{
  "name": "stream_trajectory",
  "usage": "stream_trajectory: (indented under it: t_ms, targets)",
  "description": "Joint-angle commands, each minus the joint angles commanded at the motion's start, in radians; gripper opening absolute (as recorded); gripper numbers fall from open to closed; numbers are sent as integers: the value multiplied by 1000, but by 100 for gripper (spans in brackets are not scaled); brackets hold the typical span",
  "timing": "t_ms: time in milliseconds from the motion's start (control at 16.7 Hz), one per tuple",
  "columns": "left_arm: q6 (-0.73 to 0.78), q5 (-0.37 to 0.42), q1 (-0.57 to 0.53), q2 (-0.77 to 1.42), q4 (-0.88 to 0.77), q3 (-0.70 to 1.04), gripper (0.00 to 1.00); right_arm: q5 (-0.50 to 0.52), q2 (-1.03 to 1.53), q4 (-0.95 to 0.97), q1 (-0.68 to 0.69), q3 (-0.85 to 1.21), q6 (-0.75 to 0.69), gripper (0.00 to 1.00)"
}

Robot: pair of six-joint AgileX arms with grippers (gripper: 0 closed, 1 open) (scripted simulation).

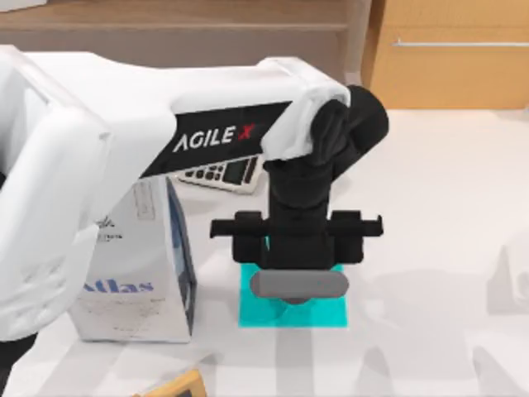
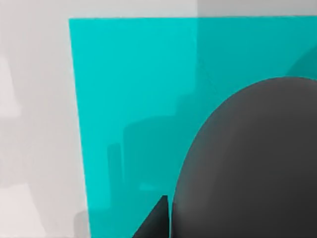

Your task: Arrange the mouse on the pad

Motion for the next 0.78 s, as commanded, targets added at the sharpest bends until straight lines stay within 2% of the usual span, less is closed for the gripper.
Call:
stream_trajectory:
  t_ms: [120, 780]
  targets:
    - [0, 0, 0, 0, 0, 0, 0, 0, 0, 0, 0, 0, 0, 100]
    - [0, 0, 0, 0, 0, 0, 83, 0, 0, 0, 0, 0, 0, 100]
